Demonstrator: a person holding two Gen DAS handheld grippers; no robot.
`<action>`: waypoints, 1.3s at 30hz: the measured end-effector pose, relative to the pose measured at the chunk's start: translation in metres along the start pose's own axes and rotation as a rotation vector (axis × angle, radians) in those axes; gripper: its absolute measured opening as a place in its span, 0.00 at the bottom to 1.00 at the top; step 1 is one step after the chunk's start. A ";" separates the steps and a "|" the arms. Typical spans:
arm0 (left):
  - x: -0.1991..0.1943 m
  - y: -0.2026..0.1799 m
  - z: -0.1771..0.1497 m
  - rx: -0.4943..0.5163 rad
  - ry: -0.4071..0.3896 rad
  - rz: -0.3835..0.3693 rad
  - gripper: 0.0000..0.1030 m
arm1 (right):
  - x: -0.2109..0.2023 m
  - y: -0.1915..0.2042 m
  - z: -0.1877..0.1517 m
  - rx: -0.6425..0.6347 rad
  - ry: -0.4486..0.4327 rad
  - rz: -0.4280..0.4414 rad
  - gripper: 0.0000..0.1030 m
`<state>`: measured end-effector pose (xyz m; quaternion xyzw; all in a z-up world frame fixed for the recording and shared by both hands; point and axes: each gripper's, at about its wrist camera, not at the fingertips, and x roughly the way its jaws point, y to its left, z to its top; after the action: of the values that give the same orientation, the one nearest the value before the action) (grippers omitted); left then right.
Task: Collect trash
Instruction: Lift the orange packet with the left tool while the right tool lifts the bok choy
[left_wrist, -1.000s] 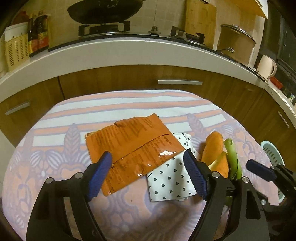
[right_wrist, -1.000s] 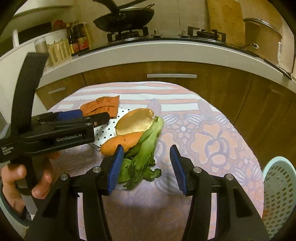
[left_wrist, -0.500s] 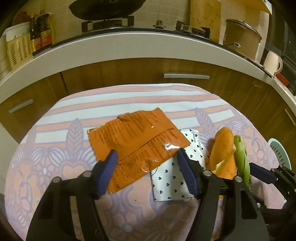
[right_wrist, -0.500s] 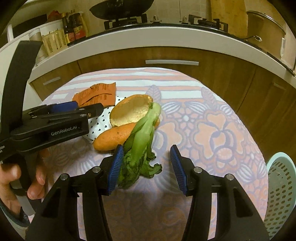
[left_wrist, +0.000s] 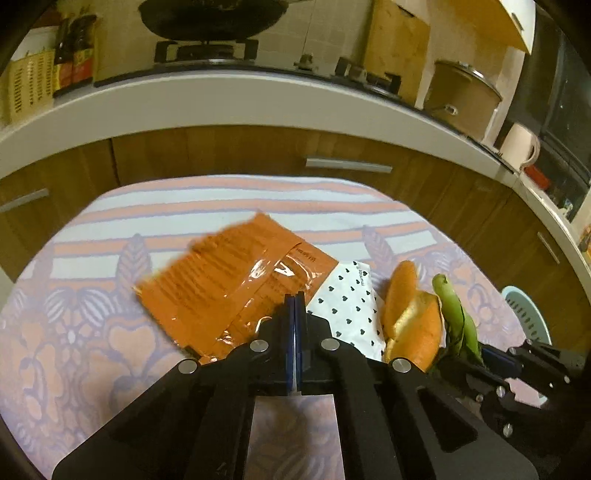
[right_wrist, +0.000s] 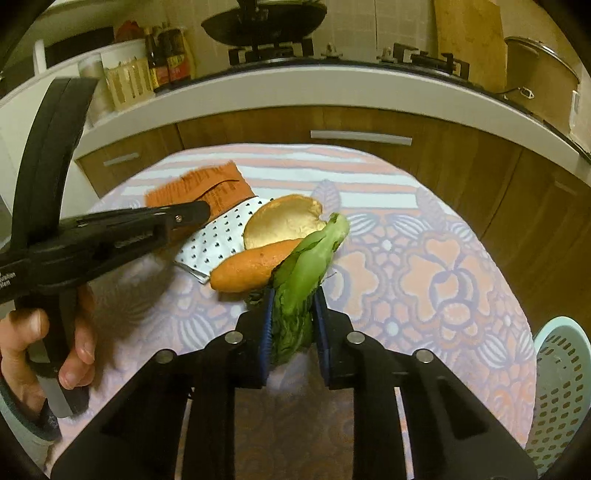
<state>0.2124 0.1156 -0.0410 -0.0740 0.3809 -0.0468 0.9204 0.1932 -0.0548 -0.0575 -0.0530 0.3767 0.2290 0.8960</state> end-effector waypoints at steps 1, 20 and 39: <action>-0.002 -0.001 -0.001 0.008 0.000 0.010 0.00 | -0.002 0.000 0.000 -0.002 -0.007 0.003 0.17; 0.032 0.039 0.040 0.122 0.138 -0.070 0.73 | -0.007 0.002 -0.002 -0.011 -0.029 0.033 0.17; 0.022 0.001 0.009 0.207 0.140 -0.014 0.78 | -0.007 0.005 -0.003 -0.023 -0.028 0.023 0.17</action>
<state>0.2338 0.1147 -0.0503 0.0223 0.4367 -0.0974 0.8940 0.1852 -0.0531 -0.0543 -0.0556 0.3620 0.2444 0.8978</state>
